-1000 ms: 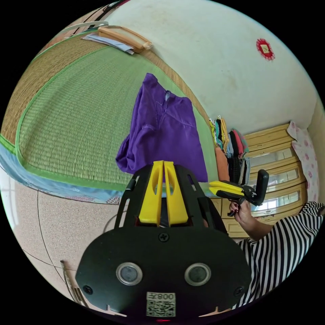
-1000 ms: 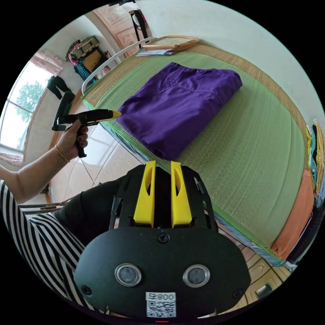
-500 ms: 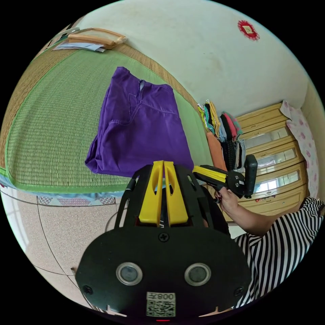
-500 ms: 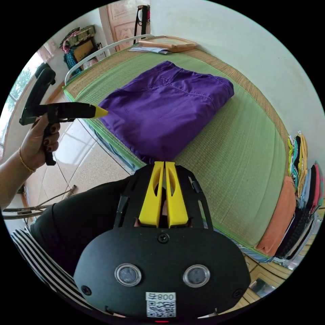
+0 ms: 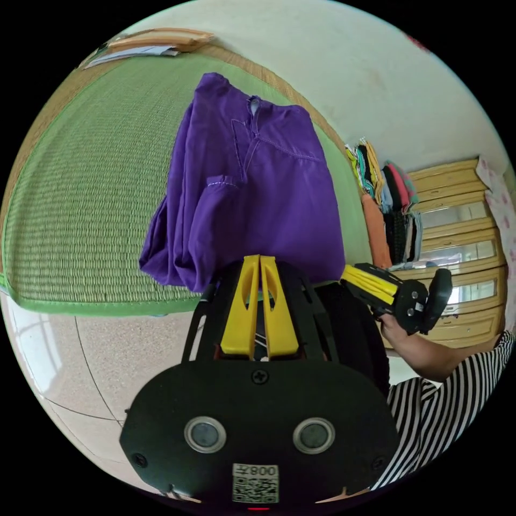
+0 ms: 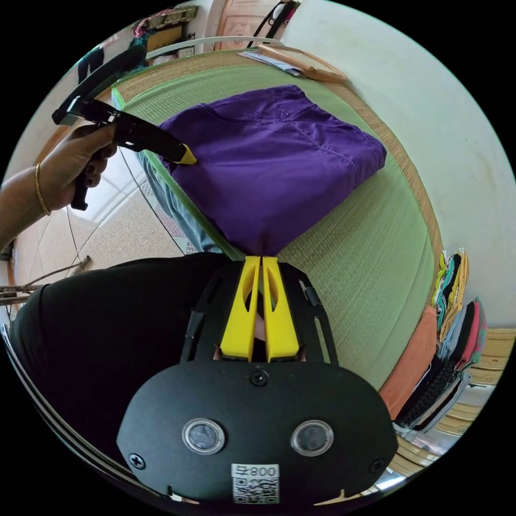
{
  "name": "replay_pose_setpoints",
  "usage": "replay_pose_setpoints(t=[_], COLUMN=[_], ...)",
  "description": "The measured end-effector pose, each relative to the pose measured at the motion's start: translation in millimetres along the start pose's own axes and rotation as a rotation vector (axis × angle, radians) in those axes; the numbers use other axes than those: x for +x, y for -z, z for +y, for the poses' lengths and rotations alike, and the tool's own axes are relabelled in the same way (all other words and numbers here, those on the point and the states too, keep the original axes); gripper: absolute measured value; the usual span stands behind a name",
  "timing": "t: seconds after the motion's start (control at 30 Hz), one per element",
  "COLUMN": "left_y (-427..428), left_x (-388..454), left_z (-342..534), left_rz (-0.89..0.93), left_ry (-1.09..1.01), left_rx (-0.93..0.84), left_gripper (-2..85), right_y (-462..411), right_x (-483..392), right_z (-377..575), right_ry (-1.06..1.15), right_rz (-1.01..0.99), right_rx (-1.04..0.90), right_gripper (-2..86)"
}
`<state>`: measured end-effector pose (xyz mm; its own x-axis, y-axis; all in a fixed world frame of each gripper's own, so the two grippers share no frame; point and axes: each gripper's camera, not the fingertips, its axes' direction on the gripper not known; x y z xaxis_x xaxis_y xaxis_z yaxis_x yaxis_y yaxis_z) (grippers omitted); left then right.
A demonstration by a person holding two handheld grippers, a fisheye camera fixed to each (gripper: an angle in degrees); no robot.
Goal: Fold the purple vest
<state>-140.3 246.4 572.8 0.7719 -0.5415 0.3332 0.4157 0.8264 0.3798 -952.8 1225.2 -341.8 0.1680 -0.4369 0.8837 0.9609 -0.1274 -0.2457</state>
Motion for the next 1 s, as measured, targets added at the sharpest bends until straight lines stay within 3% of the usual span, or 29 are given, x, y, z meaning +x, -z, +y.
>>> replay_pose_setpoints(t=[0.17, 0.37, 0.53, 0.77, 1.0], left_y=[6.8, 13.0, 11.4, -51.5, -70.7], left_x=[12.2, 9.3, 31.6, 36.4, 31.1], left_z=[-10.4, -14.4, -1.6, -10.1, -38.8], left_rz=[-0.084, -0.032, 0.189, 0.481, 0.571], left_ry=[-0.021, 0.04, -0.034, 0.016, 0.043], left_rx=[-0.008, 0.026, 0.046, -0.111, -0.114], left_gripper=[0.1, 0.5, 2.2, 9.0, 4.7], right_y=[-7.8, -22.5, -44.7, -80.1, -123.9], right_x=[-9.5, -3.6, -2.7, 16.3, 48.6], right_z=[5.8, 13.0, 23.4, 47.7, 89.2], right_ry=[0.001, -0.017, -0.001, -0.005, -0.054], right_rz=[-0.009, -0.075, -0.091, -0.161, -0.243], right_rx=[0.011, -0.001, -0.009, -0.019, -0.002], right_gripper=[0.4, 0.4, 0.4, 0.5, 0.6])
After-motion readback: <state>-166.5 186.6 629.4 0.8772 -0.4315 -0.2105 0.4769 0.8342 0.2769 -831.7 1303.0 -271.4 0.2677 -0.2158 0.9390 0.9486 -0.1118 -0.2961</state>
